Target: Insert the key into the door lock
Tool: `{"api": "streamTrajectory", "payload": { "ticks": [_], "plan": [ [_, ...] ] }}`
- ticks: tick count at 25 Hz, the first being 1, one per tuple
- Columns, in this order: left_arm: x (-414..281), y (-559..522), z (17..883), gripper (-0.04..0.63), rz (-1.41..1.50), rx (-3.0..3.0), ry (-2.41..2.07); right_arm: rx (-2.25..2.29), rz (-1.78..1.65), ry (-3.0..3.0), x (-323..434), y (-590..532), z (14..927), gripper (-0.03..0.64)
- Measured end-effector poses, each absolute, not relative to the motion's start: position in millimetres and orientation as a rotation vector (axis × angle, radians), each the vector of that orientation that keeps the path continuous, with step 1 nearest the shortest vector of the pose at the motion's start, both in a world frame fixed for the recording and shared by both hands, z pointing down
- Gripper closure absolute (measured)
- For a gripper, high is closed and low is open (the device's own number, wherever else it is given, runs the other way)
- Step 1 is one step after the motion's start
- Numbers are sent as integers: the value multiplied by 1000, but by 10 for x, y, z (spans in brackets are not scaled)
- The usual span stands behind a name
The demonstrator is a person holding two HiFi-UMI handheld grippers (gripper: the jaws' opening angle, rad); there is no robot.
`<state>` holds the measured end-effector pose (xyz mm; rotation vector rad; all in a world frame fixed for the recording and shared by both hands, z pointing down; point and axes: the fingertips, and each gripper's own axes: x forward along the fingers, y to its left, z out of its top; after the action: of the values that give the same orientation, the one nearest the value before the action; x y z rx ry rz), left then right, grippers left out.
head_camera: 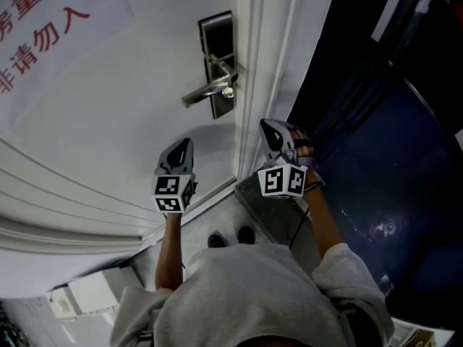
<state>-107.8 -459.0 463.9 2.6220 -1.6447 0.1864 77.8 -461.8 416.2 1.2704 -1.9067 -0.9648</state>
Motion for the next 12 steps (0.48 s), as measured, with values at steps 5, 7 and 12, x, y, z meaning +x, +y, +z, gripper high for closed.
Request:
{"api": "streamTrajectory", "payload": {
  "ticks": [5,7,12],
  "plan": [
    [-925,-4634,4632,578,187,2656,-1598,1481,-651,-2086,1083,-4555,4193,594],
    [-872,-4652,4639,578,188,2667,-1581,1569,-528,-2151,1225,-4523,4210,594],
    [-724,-4693,4659,578,191,2697,-1527,1754,-304,-2203,1608,-4413,4303,594]
  ]
}}
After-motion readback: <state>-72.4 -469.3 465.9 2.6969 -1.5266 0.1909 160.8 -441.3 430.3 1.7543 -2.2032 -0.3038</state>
